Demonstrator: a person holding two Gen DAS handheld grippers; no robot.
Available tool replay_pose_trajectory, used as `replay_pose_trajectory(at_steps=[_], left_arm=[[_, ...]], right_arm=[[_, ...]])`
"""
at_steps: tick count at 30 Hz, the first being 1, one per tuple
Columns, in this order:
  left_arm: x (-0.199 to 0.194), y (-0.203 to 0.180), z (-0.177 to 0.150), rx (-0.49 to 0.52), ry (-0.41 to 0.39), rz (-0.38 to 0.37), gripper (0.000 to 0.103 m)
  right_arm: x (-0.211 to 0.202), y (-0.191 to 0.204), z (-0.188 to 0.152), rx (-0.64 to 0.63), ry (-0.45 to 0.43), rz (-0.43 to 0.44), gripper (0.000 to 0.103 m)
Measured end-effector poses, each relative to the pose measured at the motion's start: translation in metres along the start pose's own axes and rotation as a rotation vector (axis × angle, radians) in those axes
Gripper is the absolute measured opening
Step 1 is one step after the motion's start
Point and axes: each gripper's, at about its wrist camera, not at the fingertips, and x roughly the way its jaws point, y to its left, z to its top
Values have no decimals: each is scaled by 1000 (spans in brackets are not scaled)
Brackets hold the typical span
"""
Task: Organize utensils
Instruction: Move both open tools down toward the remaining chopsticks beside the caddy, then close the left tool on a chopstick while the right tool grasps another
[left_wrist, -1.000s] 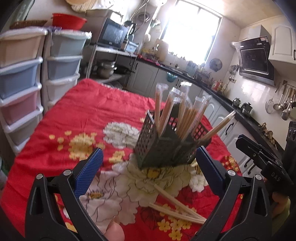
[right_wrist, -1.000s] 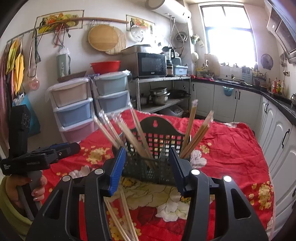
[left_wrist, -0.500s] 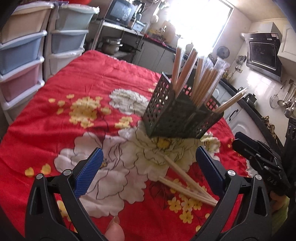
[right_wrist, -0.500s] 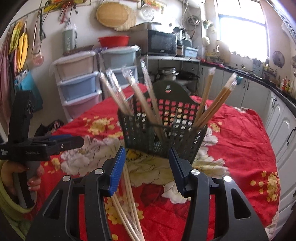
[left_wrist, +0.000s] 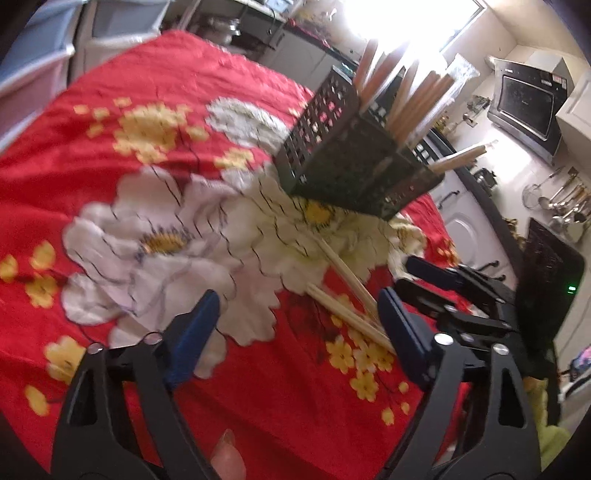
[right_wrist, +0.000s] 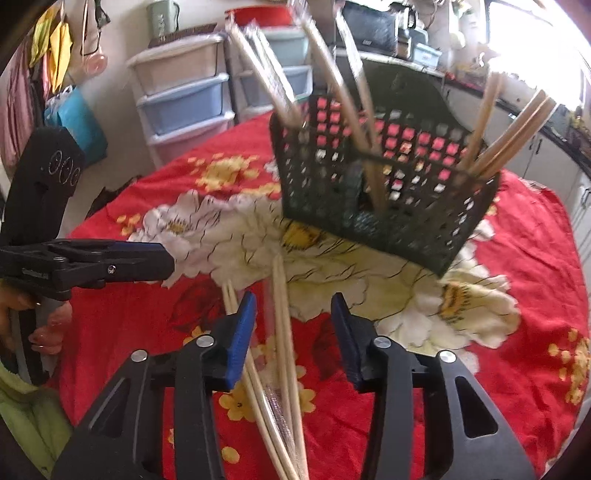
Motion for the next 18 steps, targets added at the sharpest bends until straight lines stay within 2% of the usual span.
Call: replay_pose_trajectory(at_steps=[2, 6, 12, 16, 18], left_arm=[[4, 1, -2, -15, 30, -28, 62], [12, 0, -7, -31, 80, -78, 53], [27, -2, -5, -51, 119, -120, 48], [37, 0, 1, -87, 137, -143, 46], [43, 0, 4, -97, 149, -141, 39]], right_arm=[[8, -1, 0, 1, 25, 16, 35], [25, -4, -1, 22, 76, 48, 28], [43, -12, 1, 59, 123, 78, 24], [47, -18, 4, 82, 132, 79, 13], [44, -26, 4, 102, 136, 84, 10]])
